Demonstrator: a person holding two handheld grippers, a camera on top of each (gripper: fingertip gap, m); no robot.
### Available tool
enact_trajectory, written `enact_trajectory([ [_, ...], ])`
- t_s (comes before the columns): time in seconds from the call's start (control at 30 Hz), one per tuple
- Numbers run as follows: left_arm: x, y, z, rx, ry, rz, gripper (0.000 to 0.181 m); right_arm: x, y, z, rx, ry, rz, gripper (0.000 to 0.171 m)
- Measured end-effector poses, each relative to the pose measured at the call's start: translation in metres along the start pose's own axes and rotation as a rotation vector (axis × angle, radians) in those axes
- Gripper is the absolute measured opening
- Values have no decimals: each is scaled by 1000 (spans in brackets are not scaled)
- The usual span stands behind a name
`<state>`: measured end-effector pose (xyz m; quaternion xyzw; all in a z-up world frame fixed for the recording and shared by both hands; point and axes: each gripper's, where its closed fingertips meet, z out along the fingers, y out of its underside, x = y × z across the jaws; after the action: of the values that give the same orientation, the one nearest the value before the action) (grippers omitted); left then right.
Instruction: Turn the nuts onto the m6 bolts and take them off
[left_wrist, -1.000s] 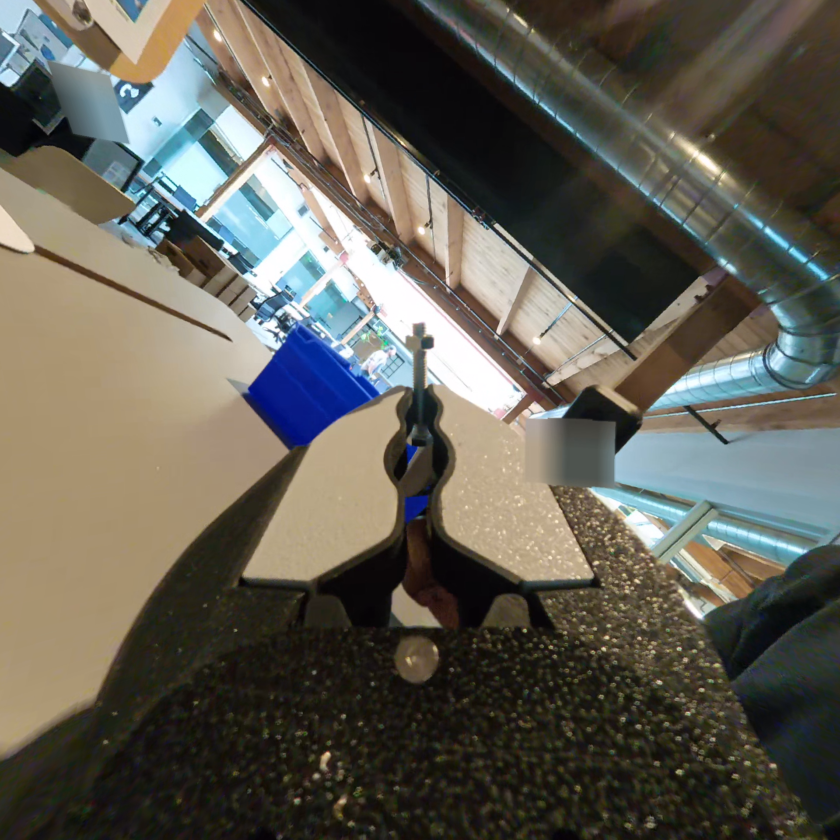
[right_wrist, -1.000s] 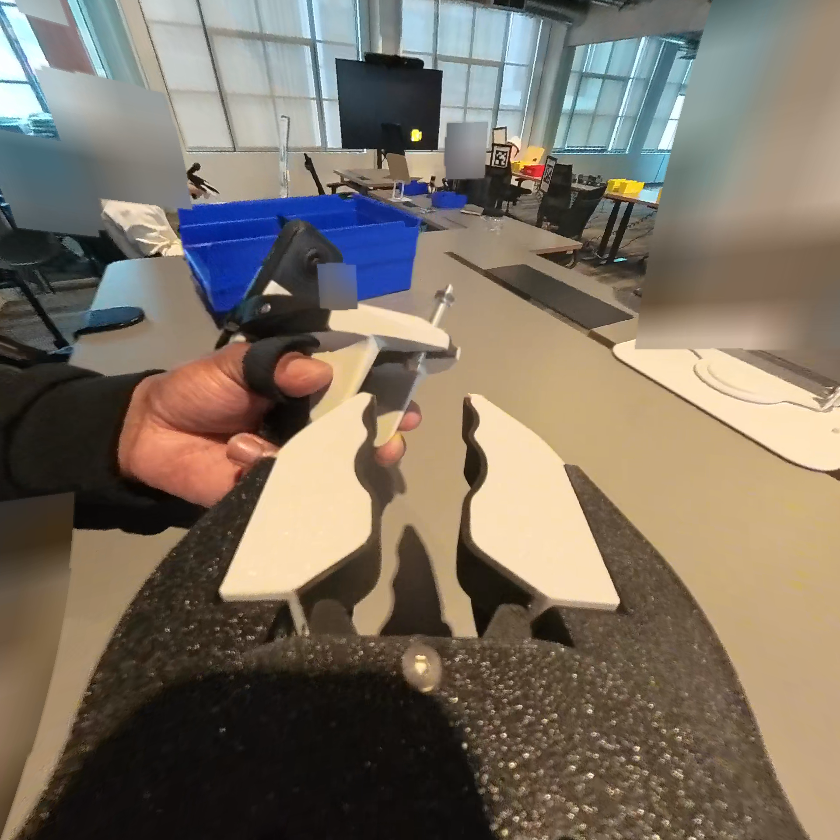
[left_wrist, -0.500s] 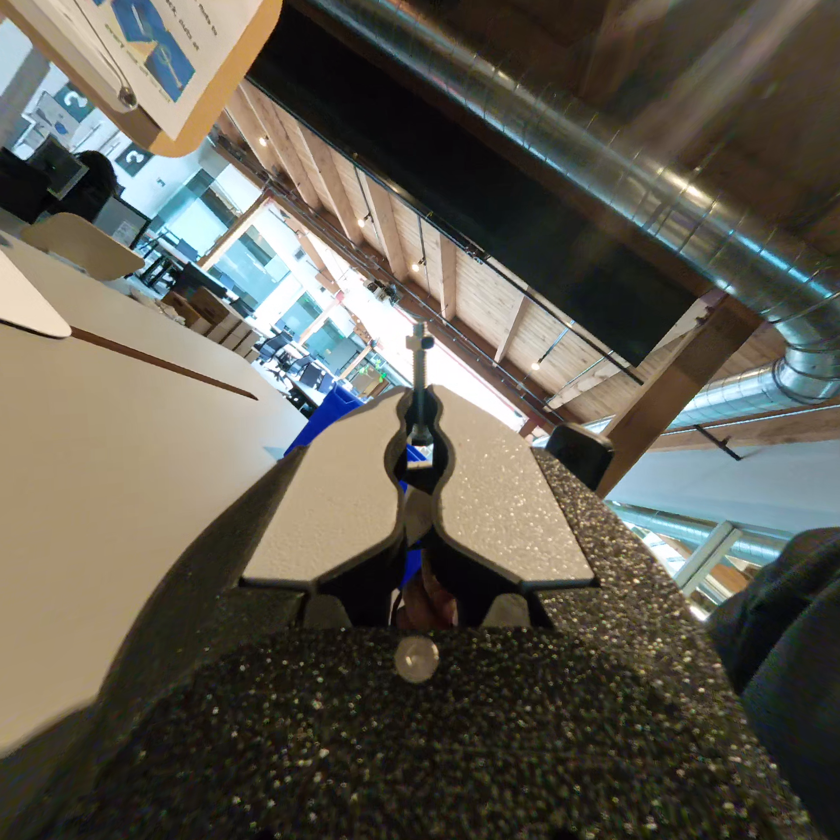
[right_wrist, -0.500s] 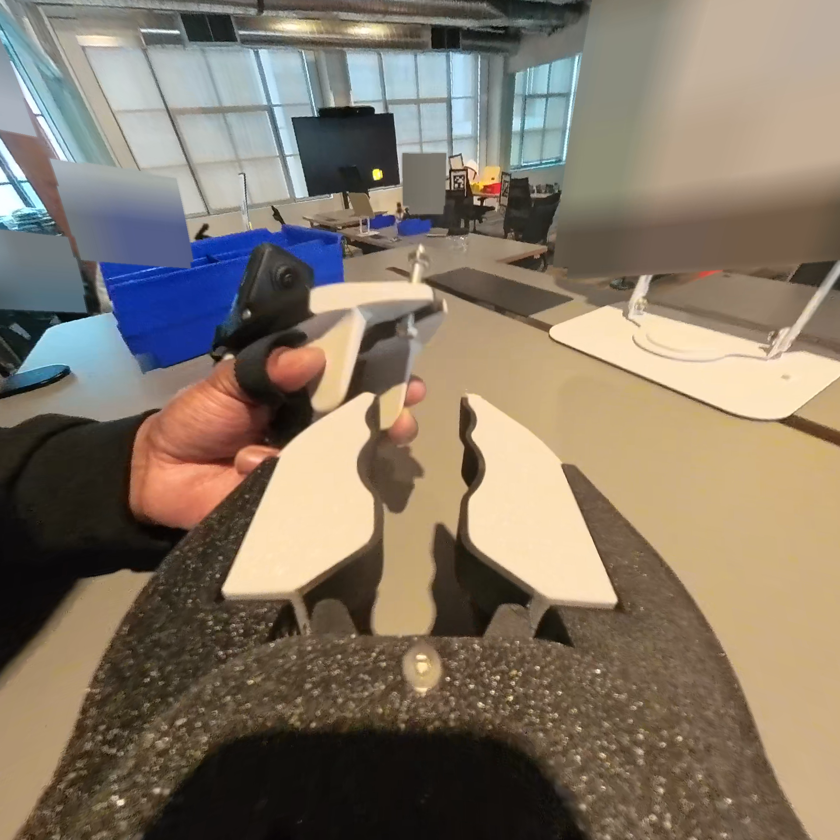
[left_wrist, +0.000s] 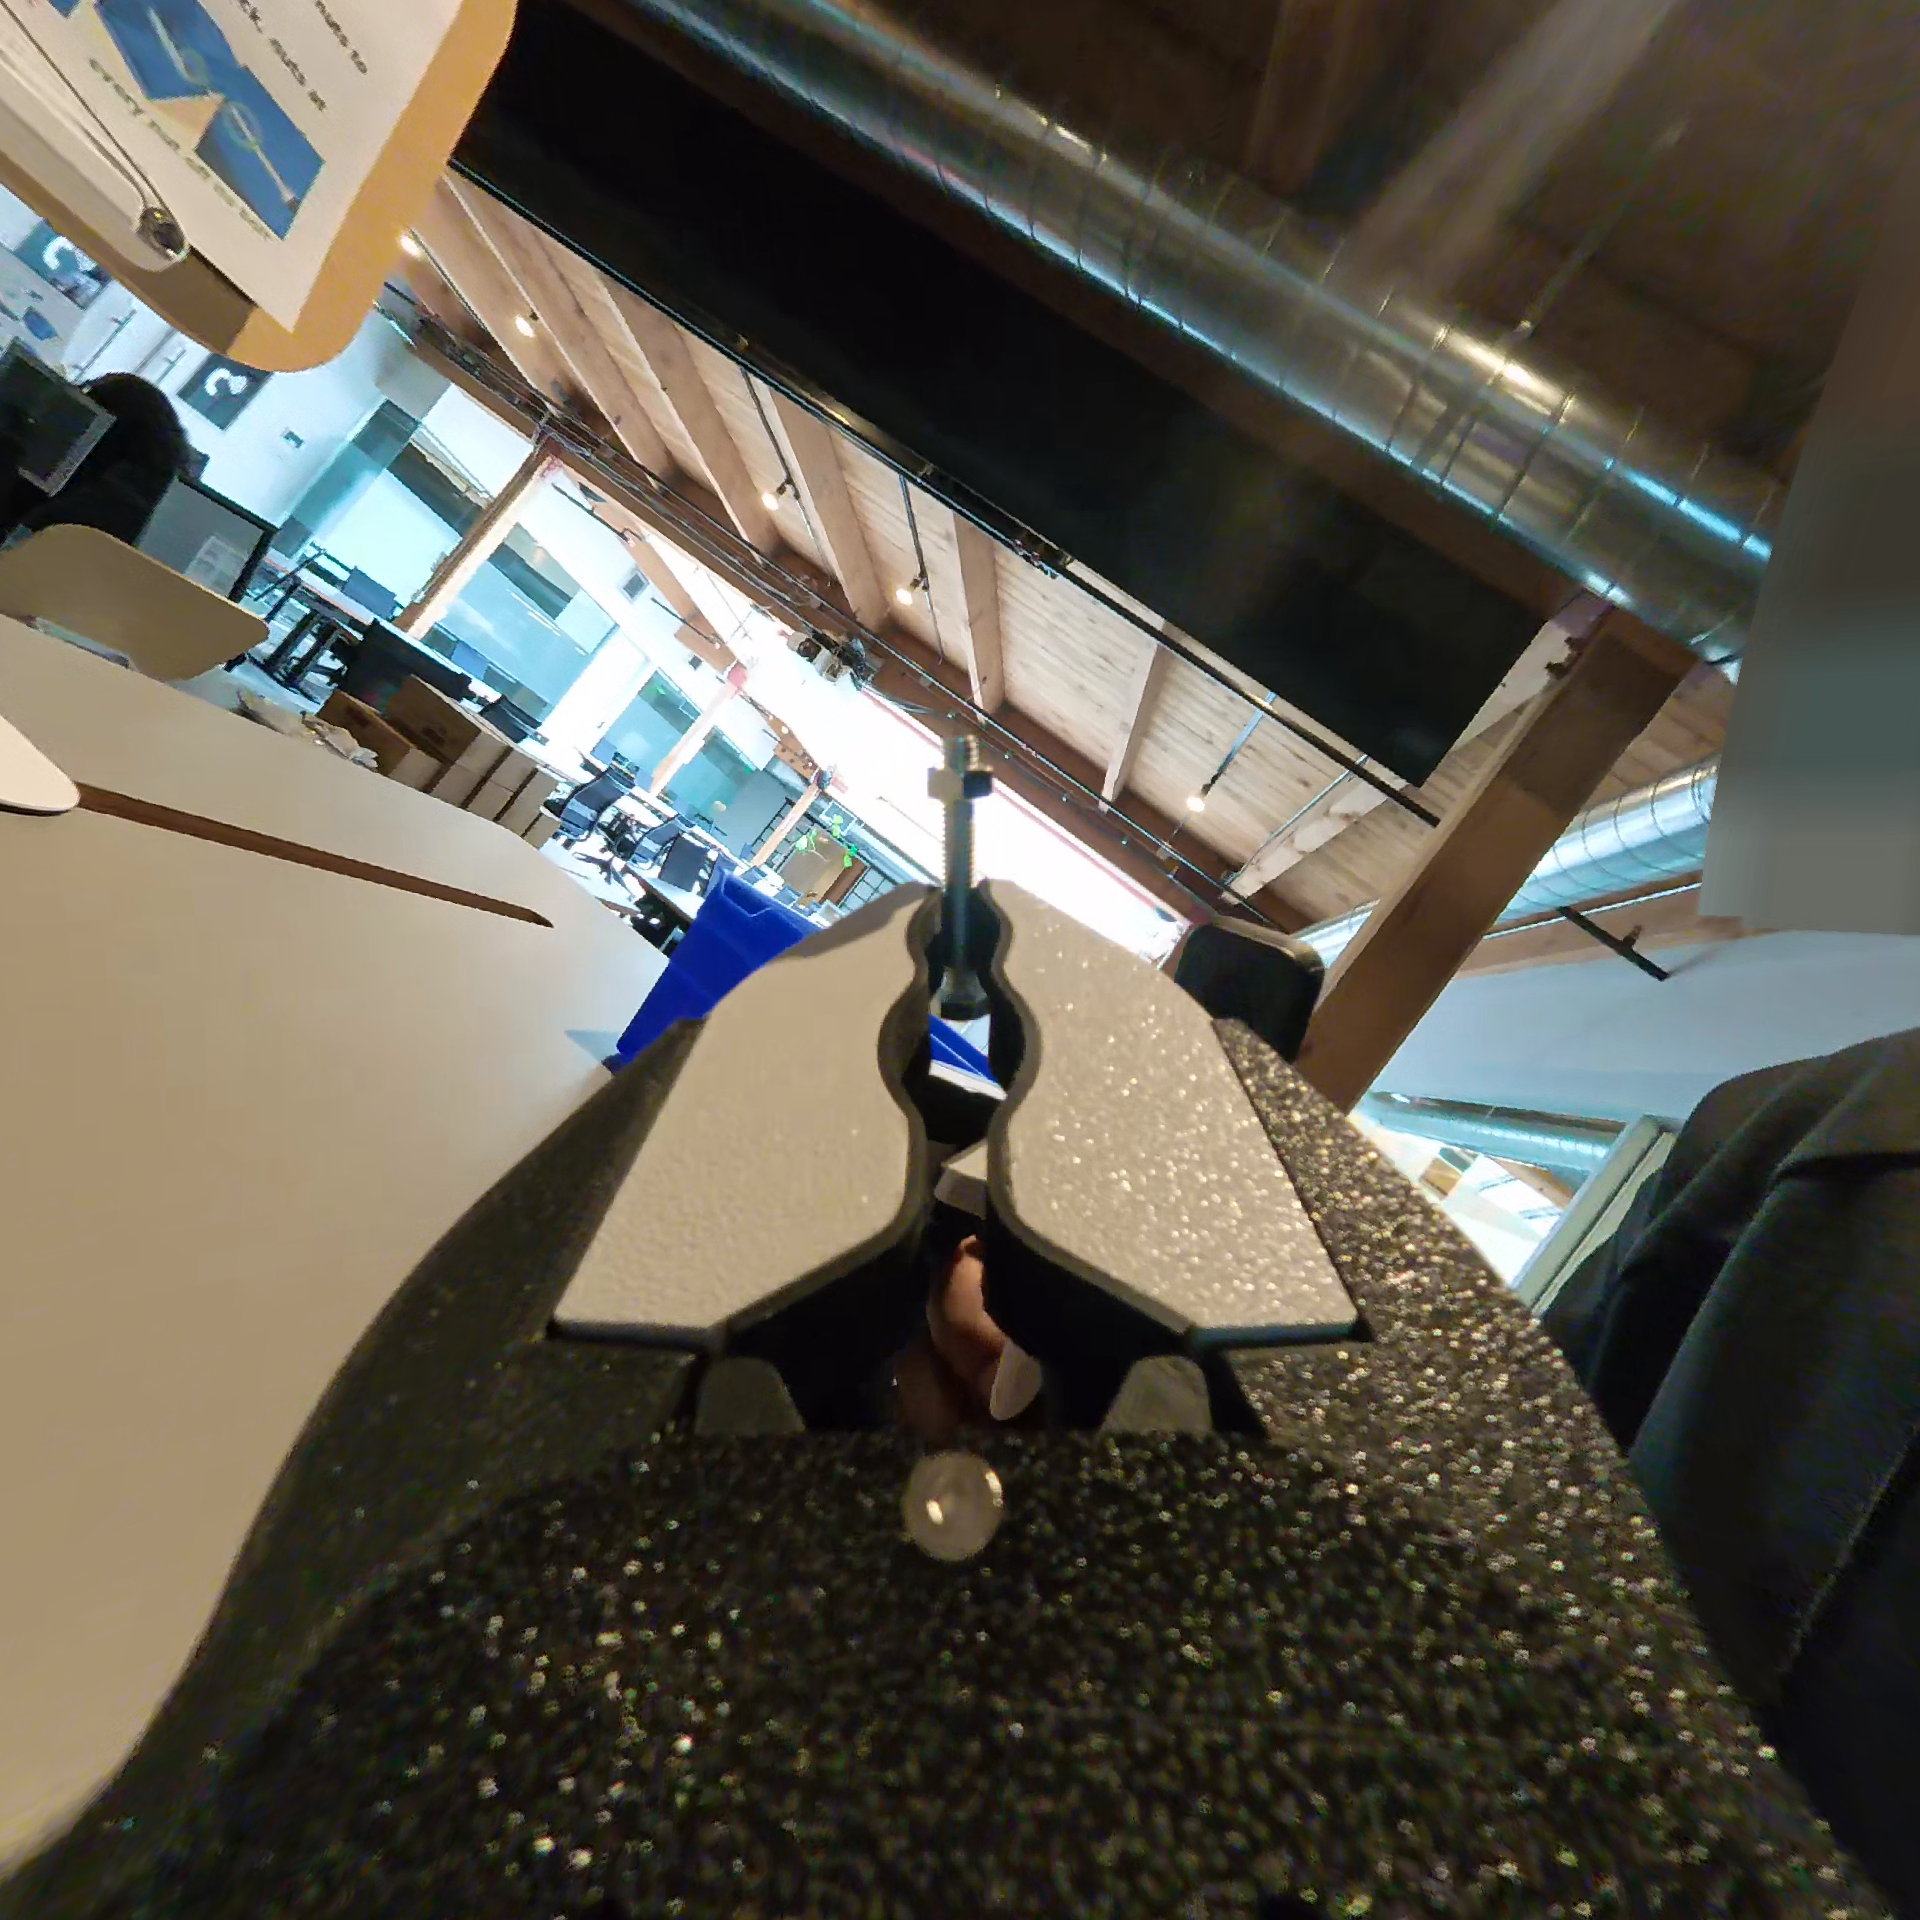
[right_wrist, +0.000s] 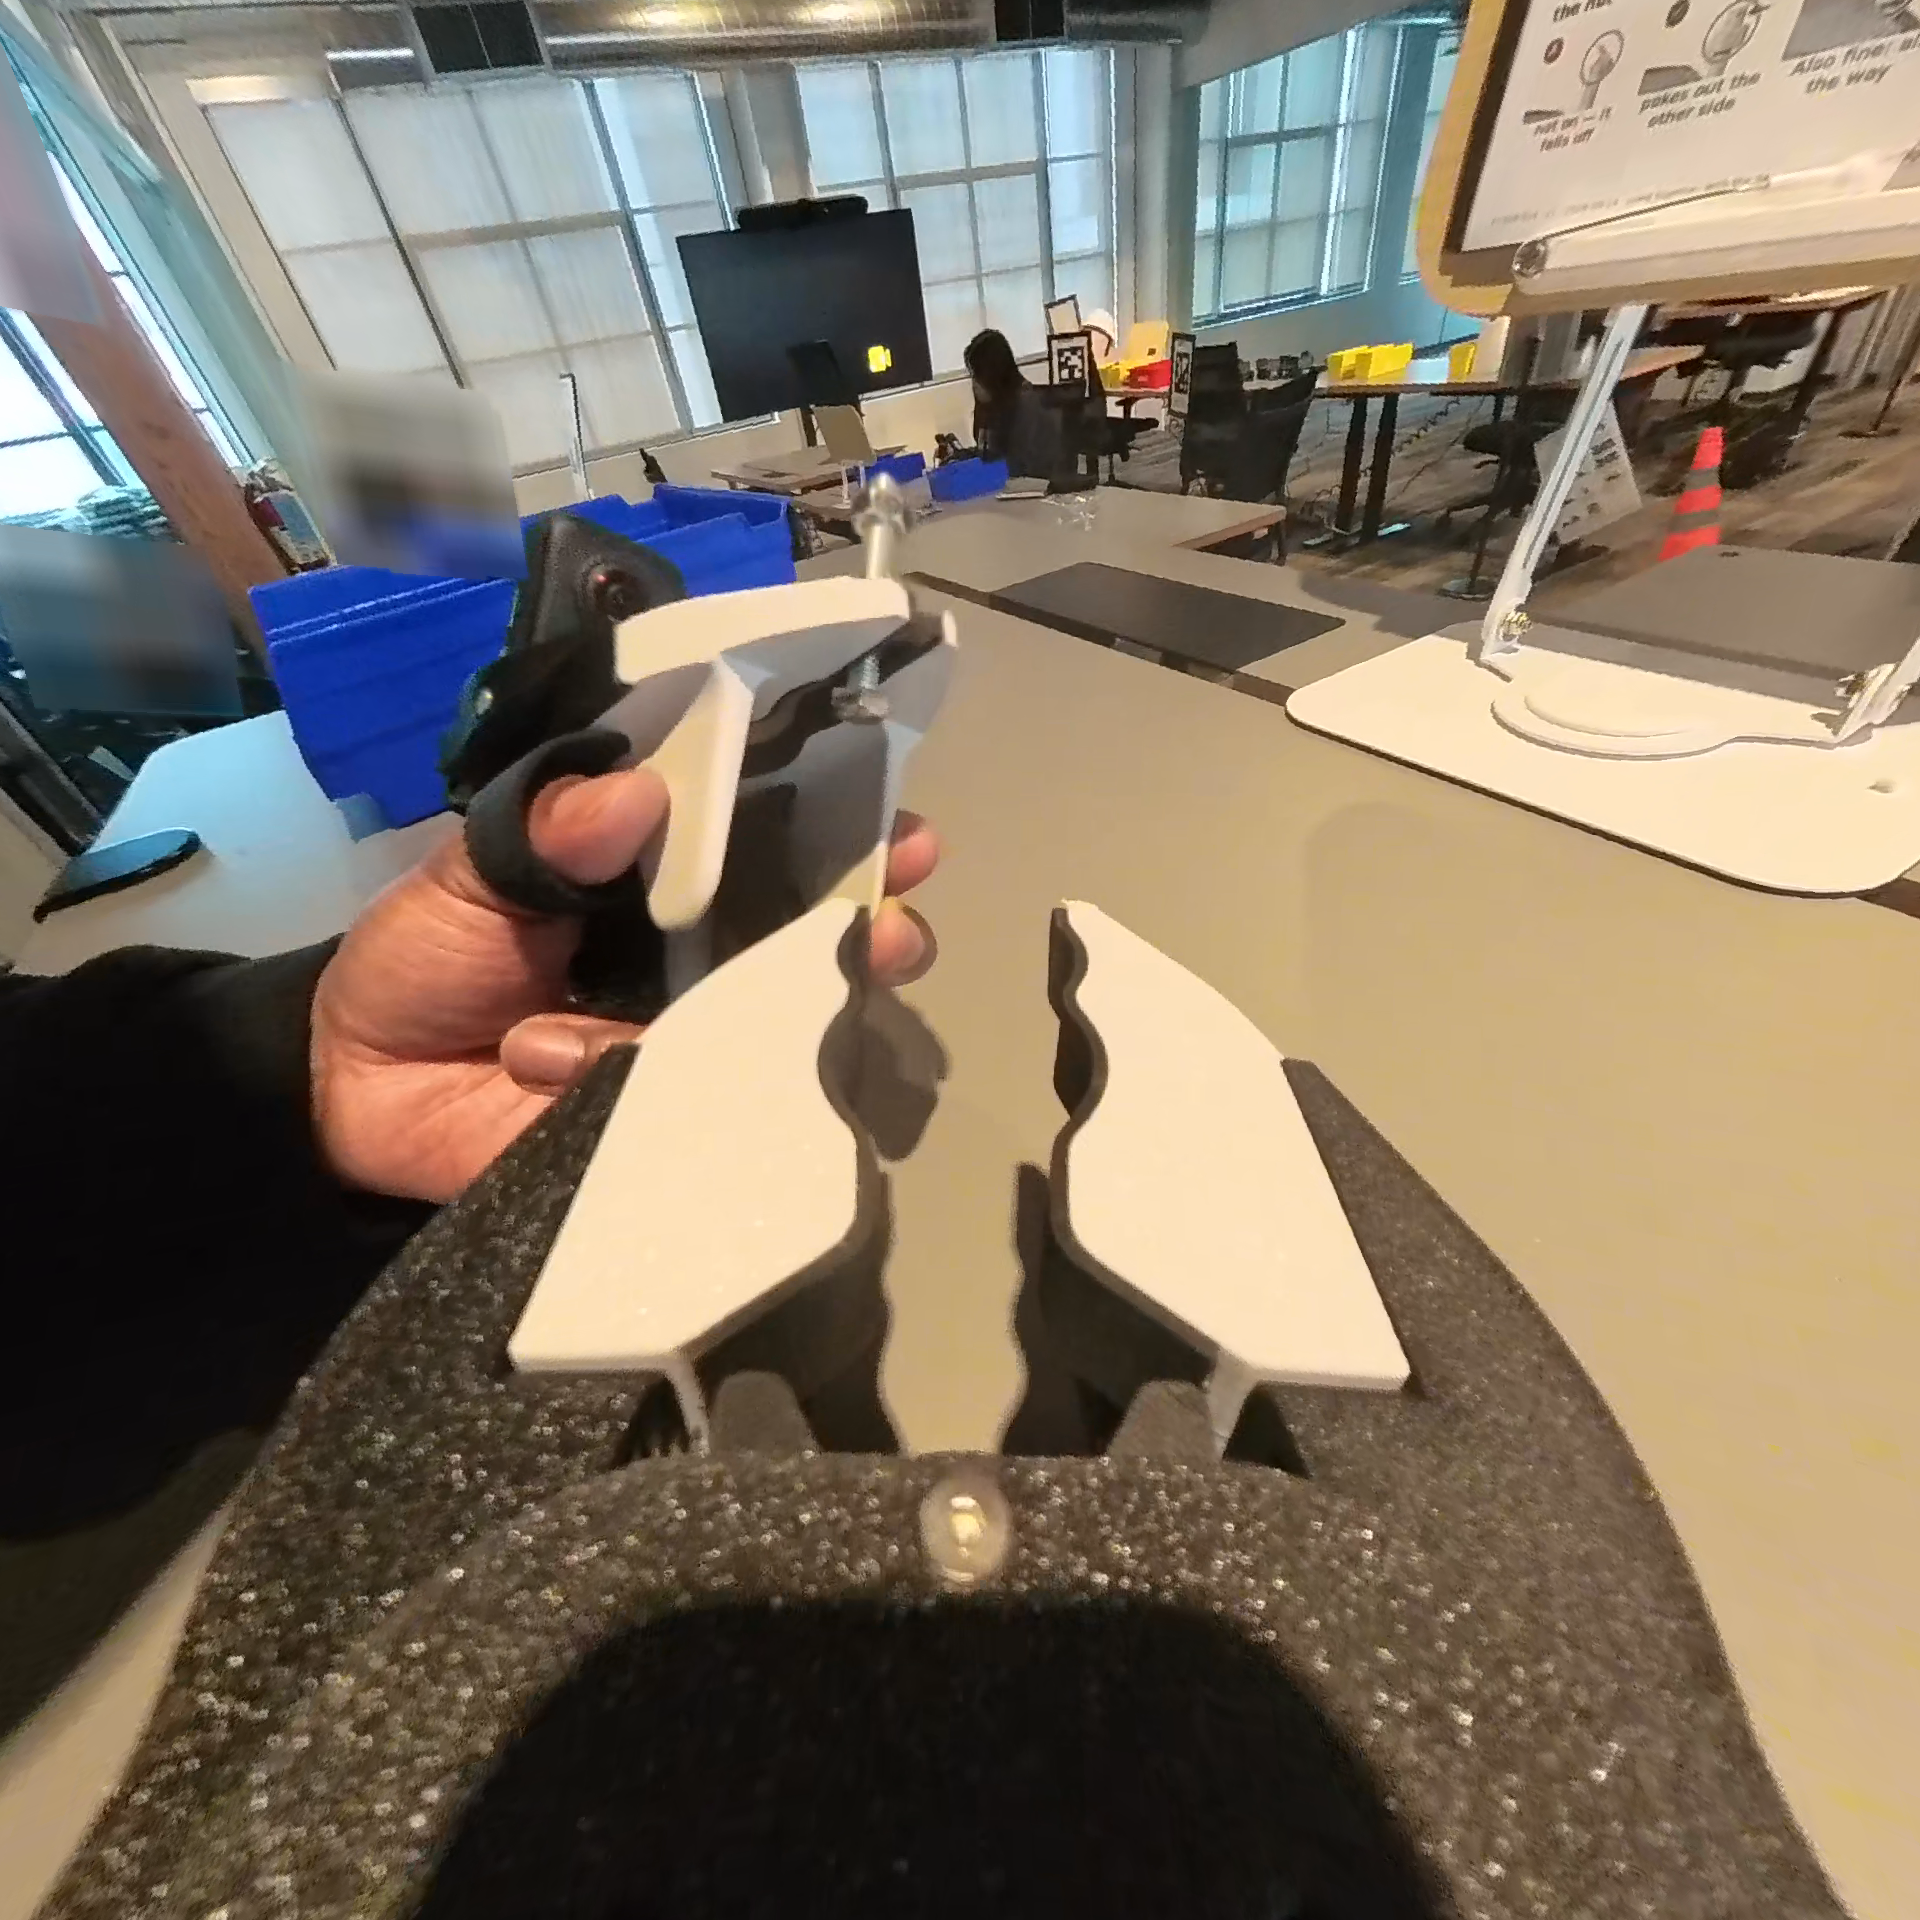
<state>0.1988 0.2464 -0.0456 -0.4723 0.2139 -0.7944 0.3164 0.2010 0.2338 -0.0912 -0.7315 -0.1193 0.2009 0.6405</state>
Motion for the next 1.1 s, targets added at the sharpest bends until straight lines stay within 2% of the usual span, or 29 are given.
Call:
enact_trajectory([
  [1.1, 3, 9, 2, -49, -15, 17, 5, 0, -2, -2, 12, 2, 1, 30],
])
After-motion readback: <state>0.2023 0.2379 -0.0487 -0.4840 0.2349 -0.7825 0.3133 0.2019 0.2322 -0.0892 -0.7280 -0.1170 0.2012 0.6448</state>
